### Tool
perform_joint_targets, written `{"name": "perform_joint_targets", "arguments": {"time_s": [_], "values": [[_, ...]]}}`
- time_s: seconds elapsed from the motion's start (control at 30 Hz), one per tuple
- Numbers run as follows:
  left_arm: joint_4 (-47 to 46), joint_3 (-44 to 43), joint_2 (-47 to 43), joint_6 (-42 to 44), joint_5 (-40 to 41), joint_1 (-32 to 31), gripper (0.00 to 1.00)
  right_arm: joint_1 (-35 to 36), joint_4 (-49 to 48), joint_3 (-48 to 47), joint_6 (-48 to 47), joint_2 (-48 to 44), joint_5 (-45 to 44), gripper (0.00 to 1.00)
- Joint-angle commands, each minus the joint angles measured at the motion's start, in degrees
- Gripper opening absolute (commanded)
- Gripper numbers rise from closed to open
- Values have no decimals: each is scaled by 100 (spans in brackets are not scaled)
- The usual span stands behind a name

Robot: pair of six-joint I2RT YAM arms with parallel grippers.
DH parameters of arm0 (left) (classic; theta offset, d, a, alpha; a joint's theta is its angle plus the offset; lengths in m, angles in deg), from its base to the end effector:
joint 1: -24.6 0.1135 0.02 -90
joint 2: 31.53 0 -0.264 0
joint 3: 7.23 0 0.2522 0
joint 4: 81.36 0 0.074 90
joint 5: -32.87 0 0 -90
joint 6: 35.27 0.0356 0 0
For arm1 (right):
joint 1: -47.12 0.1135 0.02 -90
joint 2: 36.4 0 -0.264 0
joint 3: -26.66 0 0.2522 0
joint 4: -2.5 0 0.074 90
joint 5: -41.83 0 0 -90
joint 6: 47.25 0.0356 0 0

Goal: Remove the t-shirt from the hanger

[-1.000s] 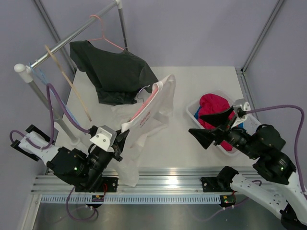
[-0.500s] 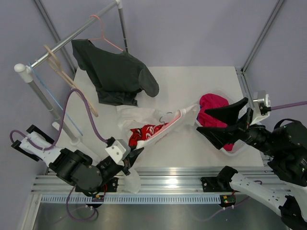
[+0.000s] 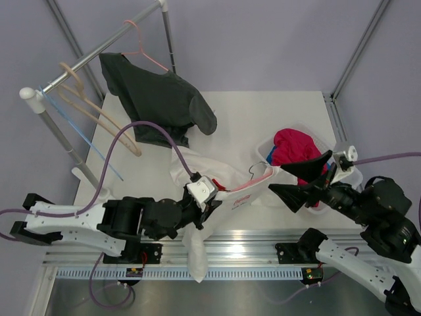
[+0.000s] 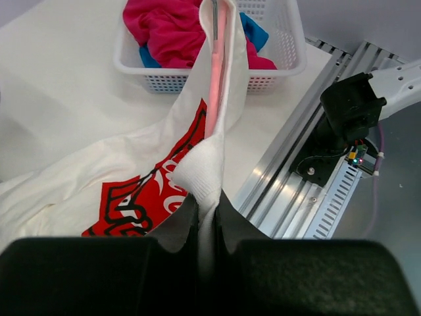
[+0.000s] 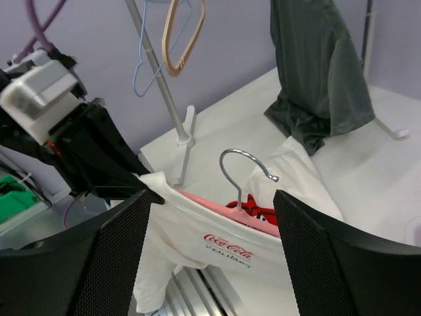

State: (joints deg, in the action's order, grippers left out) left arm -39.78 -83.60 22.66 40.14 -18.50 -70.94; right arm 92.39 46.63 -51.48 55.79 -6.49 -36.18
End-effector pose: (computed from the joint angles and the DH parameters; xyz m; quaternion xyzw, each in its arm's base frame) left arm 0.0033 -0.1963 0.3890 0.3546 0.7100 -0.2925 0.5336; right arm 0.0424 0.0533 0.4410 -0.2615 0.6298 0.4168 0.6011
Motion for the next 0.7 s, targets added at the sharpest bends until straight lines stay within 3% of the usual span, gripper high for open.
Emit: {"name": "perform_joint_targets", "arguments": {"time_s": [0.0, 0.17, 0.37, 0.57, 0.67], "values": [[-1014, -41, 47, 70, -1155, 483, 0, 43, 4, 66, -91, -328, -504, 83], [-1576, 39, 266, 246, -2517, 1072, 0, 43, -259, 487, -170, -57, -732, 83], [-1875, -76, 618, 255, -2756, 1187, 0, 43, -751, 786, -179, 155, -1329, 75], [-1973, -59, 645, 255, -2449, 1214, 0, 43, -1138, 1164, -161, 296, -1594, 70], [-2060, 20, 505, 202, -2387, 1275, 0, 43, -1200, 1243, -170, 340, -1761, 61]]}}
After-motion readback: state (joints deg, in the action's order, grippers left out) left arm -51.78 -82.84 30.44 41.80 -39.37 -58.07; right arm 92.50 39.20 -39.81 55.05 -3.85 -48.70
